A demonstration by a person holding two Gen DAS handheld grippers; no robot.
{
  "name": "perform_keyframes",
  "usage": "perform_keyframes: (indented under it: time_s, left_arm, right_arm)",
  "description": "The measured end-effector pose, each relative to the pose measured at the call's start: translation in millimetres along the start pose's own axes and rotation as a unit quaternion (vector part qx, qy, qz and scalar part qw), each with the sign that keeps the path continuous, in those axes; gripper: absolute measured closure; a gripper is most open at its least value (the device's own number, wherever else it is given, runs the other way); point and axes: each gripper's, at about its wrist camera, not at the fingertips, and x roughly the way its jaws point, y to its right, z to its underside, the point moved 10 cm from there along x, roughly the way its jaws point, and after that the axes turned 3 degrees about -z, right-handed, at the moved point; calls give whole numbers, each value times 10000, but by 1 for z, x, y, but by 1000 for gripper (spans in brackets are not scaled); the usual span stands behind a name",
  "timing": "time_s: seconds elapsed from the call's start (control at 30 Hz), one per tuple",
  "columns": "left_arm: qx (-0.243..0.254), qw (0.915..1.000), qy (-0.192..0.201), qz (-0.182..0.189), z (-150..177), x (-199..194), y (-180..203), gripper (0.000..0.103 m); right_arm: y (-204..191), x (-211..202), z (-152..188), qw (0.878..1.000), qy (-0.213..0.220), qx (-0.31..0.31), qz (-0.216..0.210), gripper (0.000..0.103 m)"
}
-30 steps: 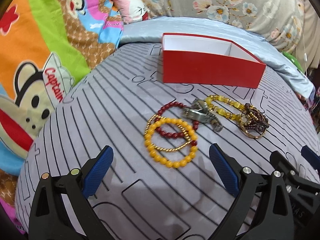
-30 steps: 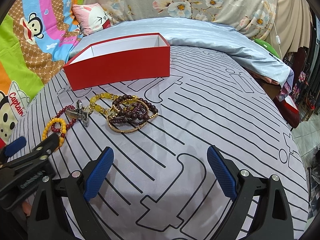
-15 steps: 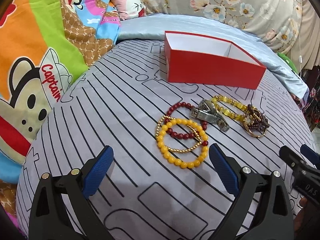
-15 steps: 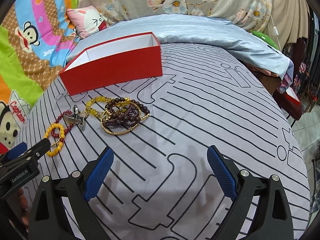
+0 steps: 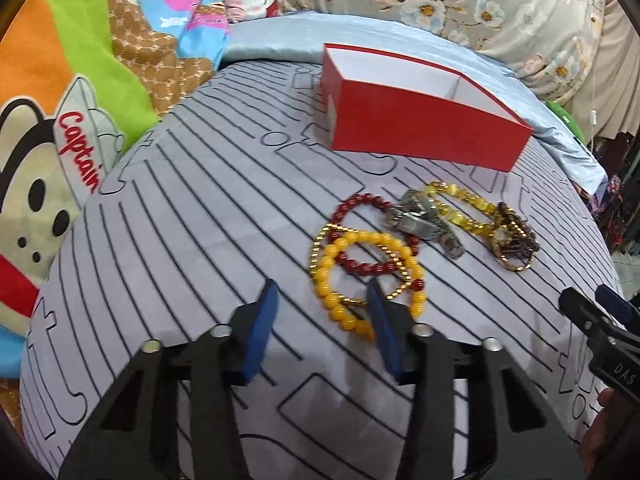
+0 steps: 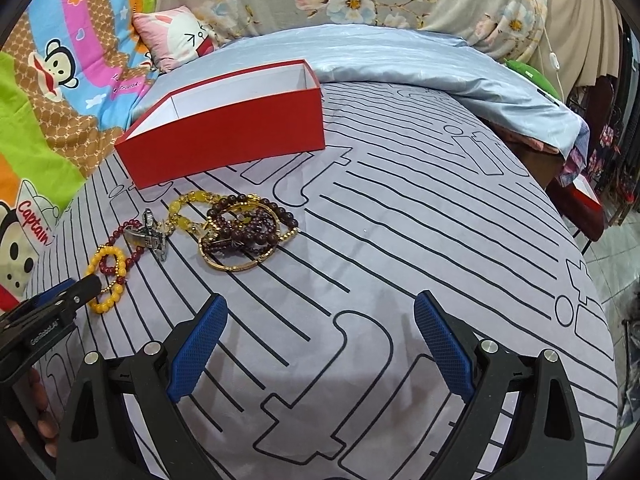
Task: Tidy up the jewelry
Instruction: 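Grasp the yellow bead bracelet with the left tool while the right tool grasps the black bead bracelet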
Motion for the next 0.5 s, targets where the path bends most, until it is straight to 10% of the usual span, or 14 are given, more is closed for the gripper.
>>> perform_keyframes:
  time_s: [0.13,0.5]
  left_arm:
    - [40,9995,-23,312,3,-2,12,93]
    - [172,9982,178,542,7,-14,37,96]
  right_arm:
    - [-4,3,-1,10000,-21,-70,-19,14]
    - [-25,20,-18,9992,-109,-272,-289,48]
